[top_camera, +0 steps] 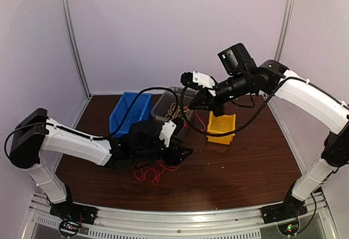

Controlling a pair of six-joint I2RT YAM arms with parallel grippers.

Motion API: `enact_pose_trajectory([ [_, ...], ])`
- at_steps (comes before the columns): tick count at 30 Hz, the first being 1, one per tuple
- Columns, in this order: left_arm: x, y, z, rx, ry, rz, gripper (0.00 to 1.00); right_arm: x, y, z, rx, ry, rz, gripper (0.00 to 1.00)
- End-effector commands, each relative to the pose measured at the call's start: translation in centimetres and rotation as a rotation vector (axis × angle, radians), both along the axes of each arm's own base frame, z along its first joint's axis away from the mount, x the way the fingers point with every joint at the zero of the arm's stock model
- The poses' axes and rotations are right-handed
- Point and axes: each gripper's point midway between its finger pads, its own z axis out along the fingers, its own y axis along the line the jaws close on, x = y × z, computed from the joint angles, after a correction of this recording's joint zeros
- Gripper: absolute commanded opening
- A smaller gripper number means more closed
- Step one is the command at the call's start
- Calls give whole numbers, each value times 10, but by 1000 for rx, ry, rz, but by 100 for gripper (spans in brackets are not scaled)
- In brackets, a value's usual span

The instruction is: Untangle the cables

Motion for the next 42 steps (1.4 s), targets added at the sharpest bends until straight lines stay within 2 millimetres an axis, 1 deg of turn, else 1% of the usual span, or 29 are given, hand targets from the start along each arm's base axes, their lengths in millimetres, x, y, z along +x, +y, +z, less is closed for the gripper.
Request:
enact_pose_trajectory([
  [1, 3, -28, 13, -97, -20, -58, 57, -2, -8, 32, 35, -37, -30, 0],
  [3, 6, -24, 6, -102, -26, -33, 51, 1, -16, 58, 80, -93, -55, 0],
  [5, 9, -17, 0, -94, -30, -6, 47, 5, -28, 92, 152, -150, -90, 0],
  [6, 14, -12, -6, -77, -36, 28, 46, 8, -35, 109, 187, -173, -107, 0],
  [8, 17, -6, -17, -46, -33, 44, 45, 15, -51, 145, 263, -208, -137, 0],
  [11, 20, 0, -35, -1, 1, 54, 44, 32, -84, 195, 382, -244, -191, 0],
  [12, 22, 2, -41, 12, 11, 61, 43, 33, -94, 216, 431, -275, -201, 0],
  [13, 23, 4, -46, 26, 20, 67, 43, 35, -104, 231, 461, -299, -214, 0],
  [15, 26, 9, -55, 42, 36, 86, 43, 36, -118, 253, 498, -339, -234, 0],
  [19, 30, 17, -66, 74, 50, 115, 44, 37, -139, 284, 575, -363, -254, 0],
  [24, 33, 28, -78, 108, 64, 144, 44, 38, -161, 313, 665, -371, -255, 0],
  [27, 33, 35, -86, 130, 74, 160, 44, 35, -176, 336, 717, -410, -245, 0],
  [32, 31, 42, -89, 152, 82, 173, 47, 40, -188, 347, 748, -428, -248, 0],
  [38, 36, 48, -101, 183, 97, 188, 49, 30, -210, 383, 883, -410, -156, 0],
  [39, 37, 48, -104, 186, 101, 188, 49, 30, -220, 388, 901, -414, -157, 0],
  [42, 40, 50, -107, 190, 110, 192, 49, 21, -235, 403, 931, -444, -128, 0],
])
